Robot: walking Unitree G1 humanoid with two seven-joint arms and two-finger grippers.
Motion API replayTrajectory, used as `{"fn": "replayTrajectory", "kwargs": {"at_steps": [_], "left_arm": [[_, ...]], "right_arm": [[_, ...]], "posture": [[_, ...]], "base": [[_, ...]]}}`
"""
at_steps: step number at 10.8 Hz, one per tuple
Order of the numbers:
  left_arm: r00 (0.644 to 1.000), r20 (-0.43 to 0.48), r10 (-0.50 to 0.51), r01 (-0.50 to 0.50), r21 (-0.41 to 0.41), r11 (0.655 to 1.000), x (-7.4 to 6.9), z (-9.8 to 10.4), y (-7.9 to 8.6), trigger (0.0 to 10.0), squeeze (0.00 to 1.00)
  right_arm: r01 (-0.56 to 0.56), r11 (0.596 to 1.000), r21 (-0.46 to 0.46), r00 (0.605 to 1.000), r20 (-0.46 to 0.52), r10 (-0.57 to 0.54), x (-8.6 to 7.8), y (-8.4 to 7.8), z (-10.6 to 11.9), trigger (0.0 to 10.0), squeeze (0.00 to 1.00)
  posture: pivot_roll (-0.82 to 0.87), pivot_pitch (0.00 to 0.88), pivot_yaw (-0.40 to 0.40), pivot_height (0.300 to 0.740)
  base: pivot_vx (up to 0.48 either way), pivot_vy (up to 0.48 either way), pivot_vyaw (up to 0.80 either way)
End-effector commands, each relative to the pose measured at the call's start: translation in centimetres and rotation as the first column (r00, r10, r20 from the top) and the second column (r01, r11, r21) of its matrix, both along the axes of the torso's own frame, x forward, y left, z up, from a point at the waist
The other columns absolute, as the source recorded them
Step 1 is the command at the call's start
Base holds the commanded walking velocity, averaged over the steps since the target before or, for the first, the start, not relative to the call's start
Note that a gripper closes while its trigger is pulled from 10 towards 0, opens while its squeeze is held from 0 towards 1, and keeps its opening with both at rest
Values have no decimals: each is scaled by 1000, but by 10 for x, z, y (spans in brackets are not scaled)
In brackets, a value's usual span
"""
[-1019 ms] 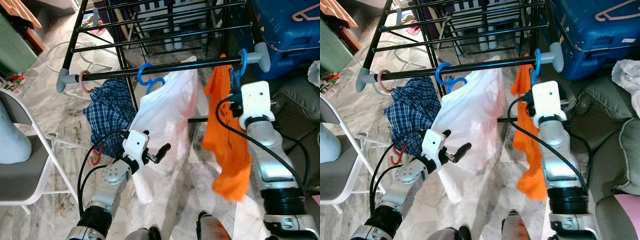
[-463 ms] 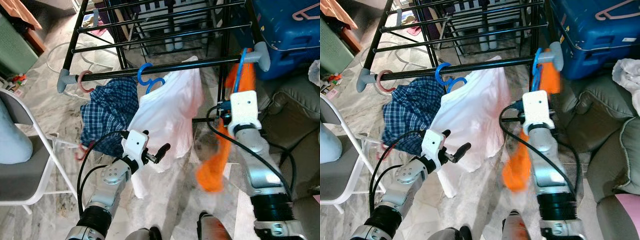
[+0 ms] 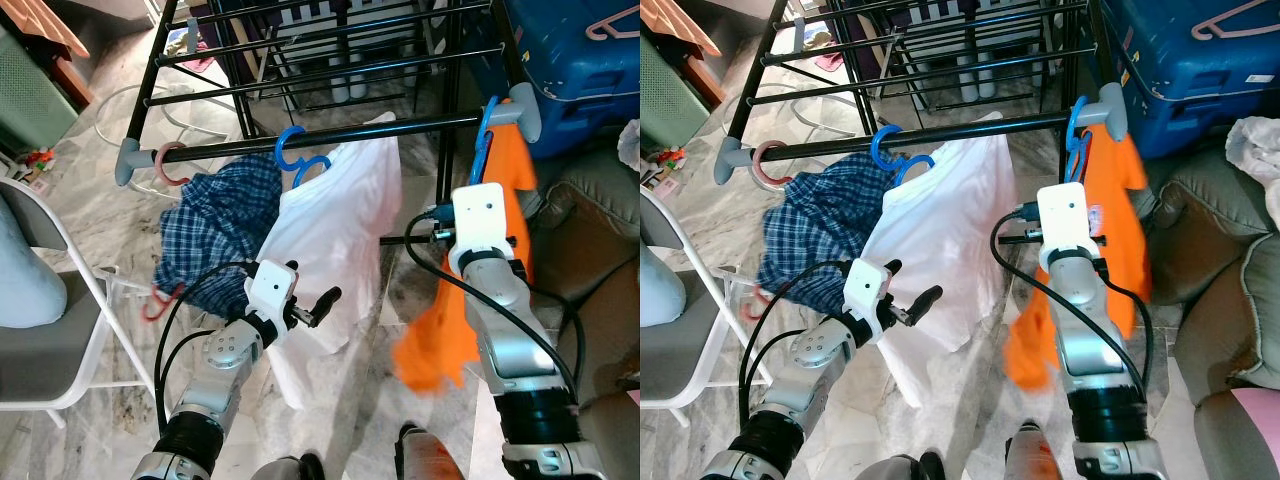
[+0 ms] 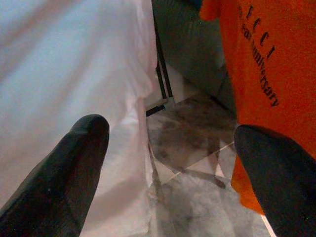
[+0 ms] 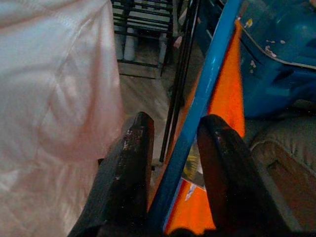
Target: Hang hanger
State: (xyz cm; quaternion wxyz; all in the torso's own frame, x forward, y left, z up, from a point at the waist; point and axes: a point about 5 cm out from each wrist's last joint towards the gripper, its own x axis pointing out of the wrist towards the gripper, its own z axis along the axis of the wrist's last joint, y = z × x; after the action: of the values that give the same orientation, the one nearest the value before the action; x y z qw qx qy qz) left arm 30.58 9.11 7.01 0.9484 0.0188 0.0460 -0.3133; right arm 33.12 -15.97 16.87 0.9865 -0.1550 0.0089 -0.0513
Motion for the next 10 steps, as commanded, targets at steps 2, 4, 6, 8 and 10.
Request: {"fn": "replayTrajectory", "kwargs": {"at_steps": [2, 4, 6, 8, 10], "left_arm": [[1000, -28, 0, 1, 31, 1000, -2, -7, 7, 10000, 0], [999, -36, -11, 12, 32, 999, -2, -8, 4, 10000, 0], [999, -47, -18, 19, 32, 999, -2, -9, 2, 10000, 0], [998, -54, -28, 30, 32, 999, -2, -10, 0, 10000, 0], [998, -58, -32, 33, 33, 999, 1, -10, -2, 10000, 0]], "right_arm": [[38, 999, 5, 999, -28, -38, -5, -4, -6, 0, 0], [69, 998, -8, 997, -43, -69, -11, -16, -8, 0, 0], [104, 994, -21, 993, -62, -105, -18, -29, -10, 0, 0], [155, 987, -45, 985, -73, -158, -28, -49, -12, 0, 0], [221, 971, -87, 969, -95, -229, -39, -74, -15, 0, 0]], "posture": [[-312, 209, 243, 740], [-321, 209, 244, 740], [-326, 209, 246, 740], [-338, 207, 250, 740], [-346, 203, 246, 740]], "base": [[0, 0, 0], [0, 0, 0], [0, 0, 0], [0, 0, 0], [0, 0, 0]]}}
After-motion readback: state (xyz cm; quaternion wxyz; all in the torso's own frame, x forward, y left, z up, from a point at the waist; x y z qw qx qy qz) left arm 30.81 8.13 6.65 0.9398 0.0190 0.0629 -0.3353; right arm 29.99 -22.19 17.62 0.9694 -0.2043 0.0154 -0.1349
